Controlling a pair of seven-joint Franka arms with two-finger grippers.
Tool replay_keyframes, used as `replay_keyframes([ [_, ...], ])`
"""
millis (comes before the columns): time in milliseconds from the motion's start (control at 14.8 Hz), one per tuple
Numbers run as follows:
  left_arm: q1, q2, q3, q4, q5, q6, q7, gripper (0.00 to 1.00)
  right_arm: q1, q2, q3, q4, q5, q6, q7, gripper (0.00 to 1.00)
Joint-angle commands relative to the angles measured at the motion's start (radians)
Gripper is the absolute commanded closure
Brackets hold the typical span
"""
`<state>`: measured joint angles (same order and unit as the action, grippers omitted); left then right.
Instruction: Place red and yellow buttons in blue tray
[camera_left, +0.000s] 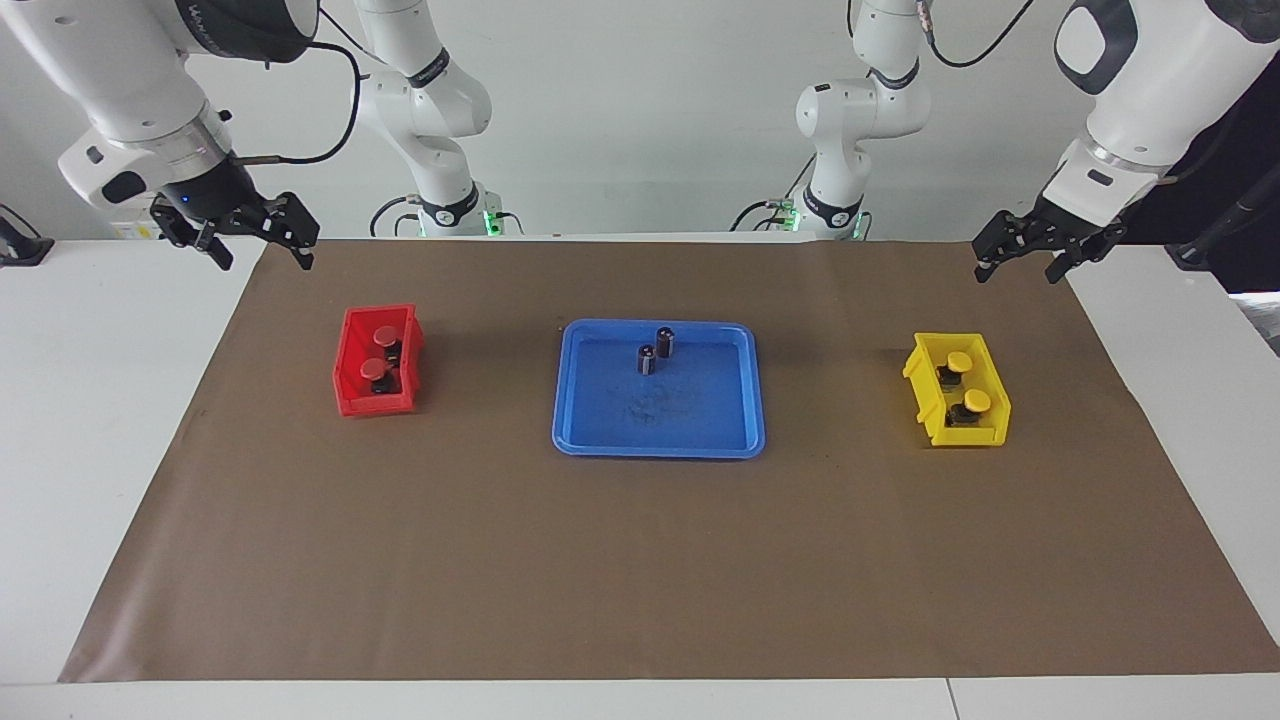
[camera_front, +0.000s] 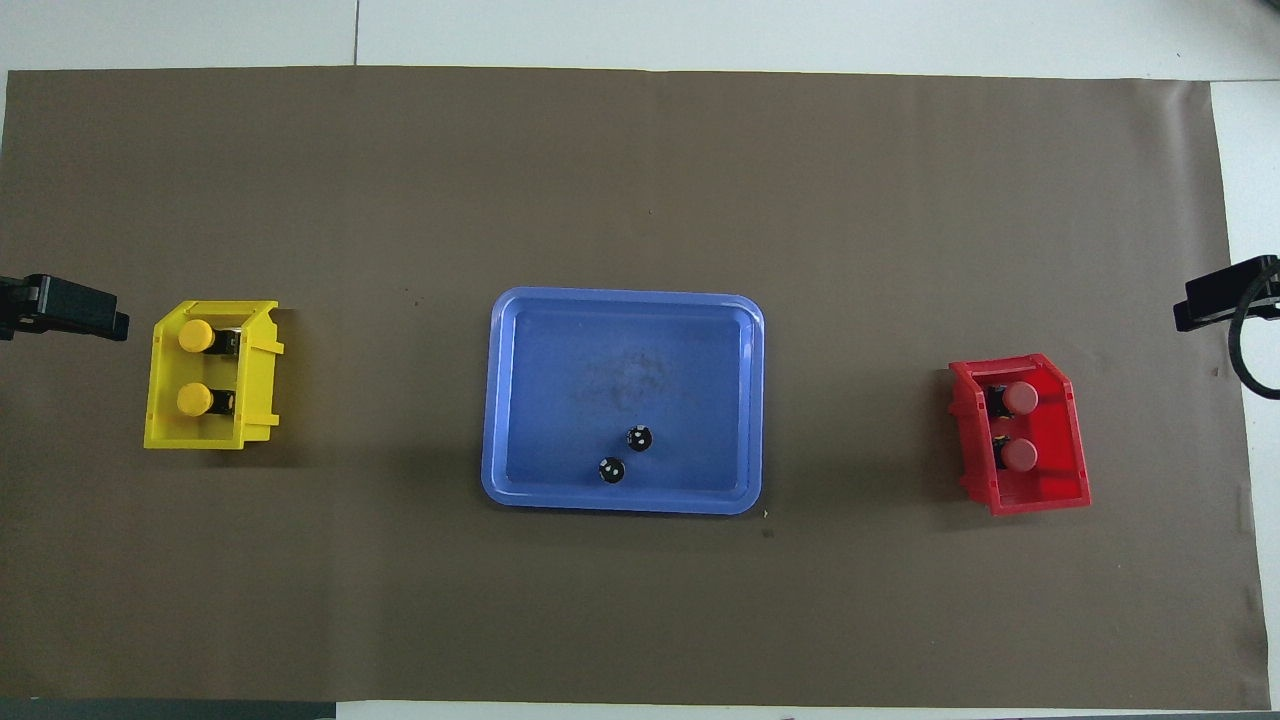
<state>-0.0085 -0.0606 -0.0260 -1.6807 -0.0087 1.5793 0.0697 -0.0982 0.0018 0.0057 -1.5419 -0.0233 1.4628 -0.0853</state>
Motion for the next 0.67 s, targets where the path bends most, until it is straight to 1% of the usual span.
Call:
replay_keyframes([
  [0, 0.004, -0.018, 0.0, -0.014, -0.002, -0.007, -0.008, 0.0, -0.005, -0.006, 0.007, -0.006, 0.01, 0.008, 0.007, 0.0],
  [606, 0.004, -0.018, 0.0, -0.016, -0.002, -0.007, -0.008, 0.0, -0.009, -0.014, 0.007, -0.017, 0.008, -0.002, 0.006, 0.0],
])
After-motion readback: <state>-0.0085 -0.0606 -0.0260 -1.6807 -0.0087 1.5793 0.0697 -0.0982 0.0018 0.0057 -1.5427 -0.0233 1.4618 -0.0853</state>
